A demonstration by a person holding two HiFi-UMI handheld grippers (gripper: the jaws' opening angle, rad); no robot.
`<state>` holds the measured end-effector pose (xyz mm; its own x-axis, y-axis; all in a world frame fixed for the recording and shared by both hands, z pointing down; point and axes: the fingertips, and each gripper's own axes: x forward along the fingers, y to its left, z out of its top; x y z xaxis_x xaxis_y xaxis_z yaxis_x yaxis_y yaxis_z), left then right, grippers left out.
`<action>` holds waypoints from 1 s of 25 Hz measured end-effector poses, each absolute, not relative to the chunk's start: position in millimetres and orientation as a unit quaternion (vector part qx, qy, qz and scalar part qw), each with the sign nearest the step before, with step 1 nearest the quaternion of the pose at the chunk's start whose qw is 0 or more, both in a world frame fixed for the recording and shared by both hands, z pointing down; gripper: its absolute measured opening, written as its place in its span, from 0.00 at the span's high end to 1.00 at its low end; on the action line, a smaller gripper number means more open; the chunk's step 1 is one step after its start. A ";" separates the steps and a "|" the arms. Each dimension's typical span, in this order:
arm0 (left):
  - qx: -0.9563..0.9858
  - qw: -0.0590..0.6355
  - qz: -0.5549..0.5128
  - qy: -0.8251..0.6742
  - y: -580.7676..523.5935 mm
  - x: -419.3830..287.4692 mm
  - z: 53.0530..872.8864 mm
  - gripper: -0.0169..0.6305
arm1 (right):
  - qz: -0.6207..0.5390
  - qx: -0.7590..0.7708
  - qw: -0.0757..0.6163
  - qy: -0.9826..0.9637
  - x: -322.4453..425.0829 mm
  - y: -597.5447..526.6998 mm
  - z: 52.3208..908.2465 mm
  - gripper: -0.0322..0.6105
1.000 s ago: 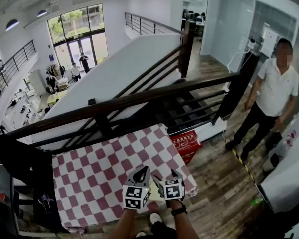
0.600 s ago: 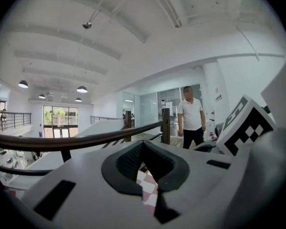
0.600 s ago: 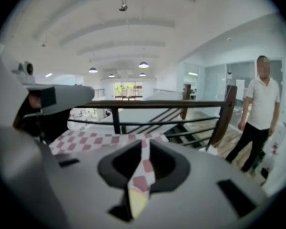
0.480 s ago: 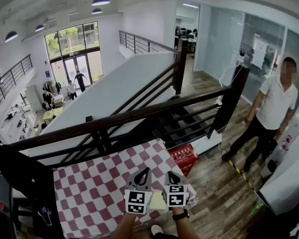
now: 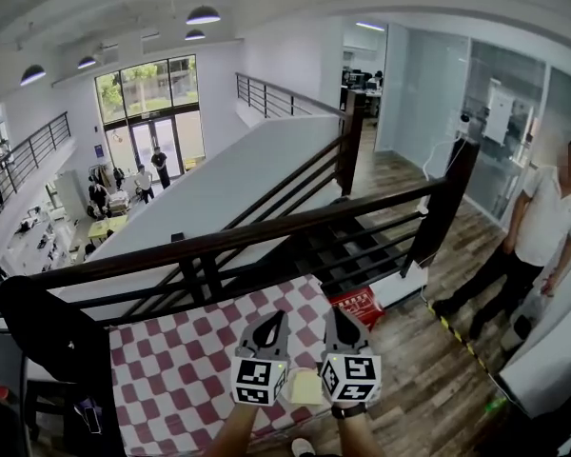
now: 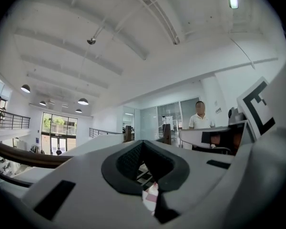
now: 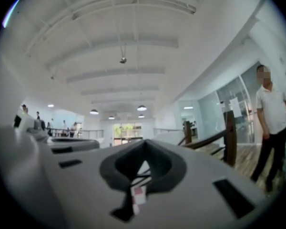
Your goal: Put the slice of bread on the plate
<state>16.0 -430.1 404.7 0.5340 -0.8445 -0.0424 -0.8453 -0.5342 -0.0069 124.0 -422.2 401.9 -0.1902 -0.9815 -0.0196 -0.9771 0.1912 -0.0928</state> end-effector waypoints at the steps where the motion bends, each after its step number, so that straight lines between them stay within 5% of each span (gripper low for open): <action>1: -0.876 0.016 0.018 0.481 -430.1 15.6 402.0 0.95 | -0.035 -0.639 0.036 0.767 126.3 -423.0 403.6 0.93; 25: -0.880 0.027 0.005 0.475 -408.2 4.7 406.2 0.95 | -0.039 -0.639 0.006 0.768 113.8 -407.6 411.1 0.93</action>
<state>4.7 -408.2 406.2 0.5490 -0.8351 -0.0347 -0.8357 -0.5477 -0.0418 113.8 -407.6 411.1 -0.1829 -0.9822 0.0418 -0.9814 0.1798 -0.0674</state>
